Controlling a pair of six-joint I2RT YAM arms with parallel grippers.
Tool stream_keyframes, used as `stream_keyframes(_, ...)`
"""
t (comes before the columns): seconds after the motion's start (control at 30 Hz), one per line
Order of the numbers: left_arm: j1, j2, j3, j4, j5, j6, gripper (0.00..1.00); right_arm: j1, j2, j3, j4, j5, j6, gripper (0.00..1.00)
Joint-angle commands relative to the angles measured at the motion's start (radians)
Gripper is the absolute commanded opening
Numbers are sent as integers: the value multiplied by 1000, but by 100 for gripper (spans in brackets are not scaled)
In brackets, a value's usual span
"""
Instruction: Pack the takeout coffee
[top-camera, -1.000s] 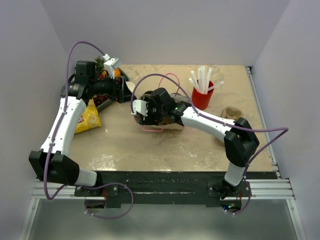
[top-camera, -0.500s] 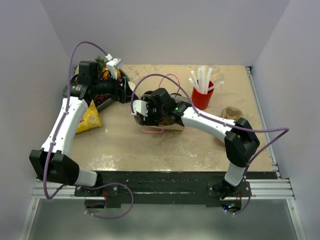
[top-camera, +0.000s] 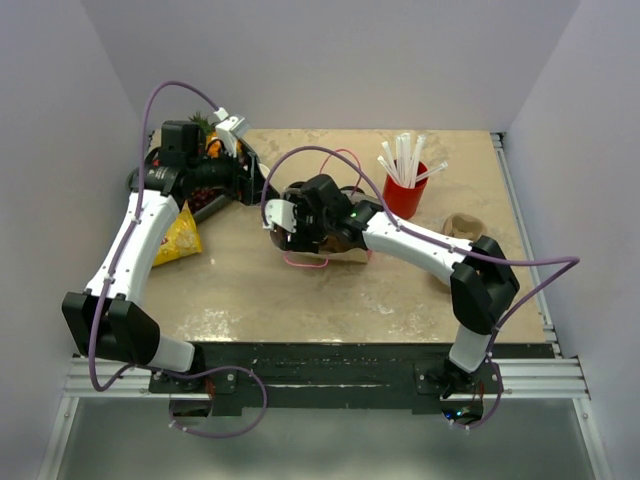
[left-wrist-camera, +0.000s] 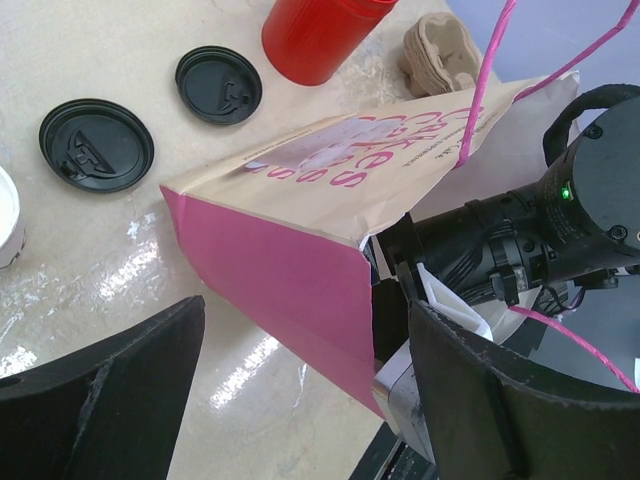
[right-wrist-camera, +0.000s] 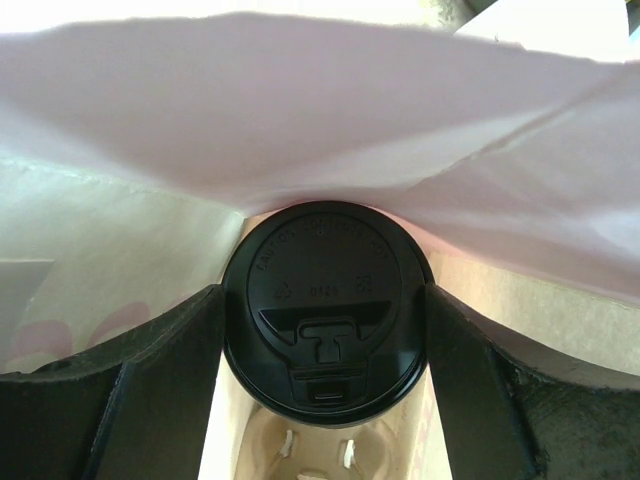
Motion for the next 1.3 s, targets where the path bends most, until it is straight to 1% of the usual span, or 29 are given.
stream_keyframes(0.0, -46, 2, -27, -78, 112, 4, 87, -21, -22, 58, -18, 45, 129, 67)
stream_keyframes(0.1, -46, 4, -27, -72, 121, 1, 88, -20, -22, 77, -21, 53, 142, 78)
stream_keyframes(0.13, -47, 7, -27, -71, 126, -2, 88, -18, -22, 90, -25, 53, 147, 84)
stream_keyframes(0.17, -47, 5, -28, -69, 130, -3, 88, -20, -24, 94, -25, 53, 158, 85)
stream_keyframes(0.23, -52, 7, -31, -71, 139, -2, 88, -20, -21, 105, -28, 51, 162, 92)
stream_keyframes(0.27, -53, 7, -33, -71, 143, -2, 88, -20, -21, 108, -28, 53, 165, 92)
stream_keyframes(0.3, -55, 7, -34, -74, 146, 1, 88, -20, -19, 111, -28, 53, 165, 99)
stream_keyframes(0.5, -57, 8, -37, -72, 153, 1, 88, -20, -16, 136, -36, 68, 178, 99)
stream_keyframes(0.7, -60, 10, -44, -60, 167, -8, 88, -20, -18, 189, -91, 70, 196, 99)
stream_keyframes(0.93, -61, 17, -51, -60, 182, -8, 88, -20, -19, 189, -120, 68, 192, 99)
stream_keyframes(1.1, -61, 19, -50, -58, 176, -8, 88, -20, 1, 225, -157, 81, 173, 98)
stream_keyframes(1.17, -61, 19, -53, -57, 178, -8, 88, -20, 7, 231, -169, 90, 159, 95)
stream_keyframes(1.27, -63, 19, -54, -54, 178, -8, 88, -20, -1, 228, -176, 69, 123, 82)
